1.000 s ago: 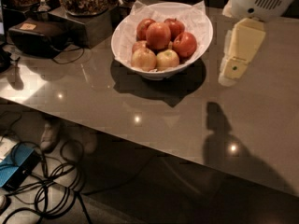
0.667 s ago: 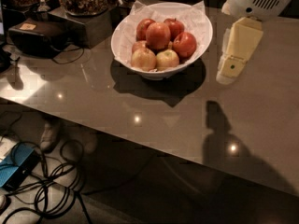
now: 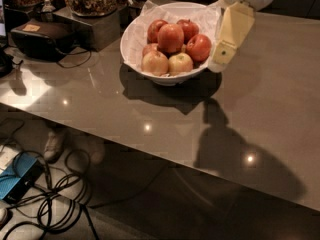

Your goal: Pick apple from white bowl

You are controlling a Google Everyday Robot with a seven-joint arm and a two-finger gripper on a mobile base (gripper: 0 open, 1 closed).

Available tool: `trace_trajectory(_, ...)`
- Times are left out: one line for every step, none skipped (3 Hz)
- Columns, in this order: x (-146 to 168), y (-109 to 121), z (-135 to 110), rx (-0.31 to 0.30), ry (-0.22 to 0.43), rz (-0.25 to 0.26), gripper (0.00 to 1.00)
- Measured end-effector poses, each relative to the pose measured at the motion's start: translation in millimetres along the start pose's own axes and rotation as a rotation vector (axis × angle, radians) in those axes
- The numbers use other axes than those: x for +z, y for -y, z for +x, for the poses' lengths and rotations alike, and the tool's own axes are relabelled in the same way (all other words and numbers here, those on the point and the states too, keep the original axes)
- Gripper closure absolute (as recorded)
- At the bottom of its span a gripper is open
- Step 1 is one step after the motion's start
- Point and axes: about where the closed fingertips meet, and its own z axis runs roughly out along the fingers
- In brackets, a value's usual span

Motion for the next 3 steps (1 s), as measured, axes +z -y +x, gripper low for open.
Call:
trace_trajectory(5, 29, -36, 0.021, 0.043, -0.006, 0.00)
trace_trajectory(4, 41, -65, -0.025, 0.084, -0.003, 0.00)
trace_trajectory(0, 50, -71, 0.008, 0.121, 0.055, 0.00)
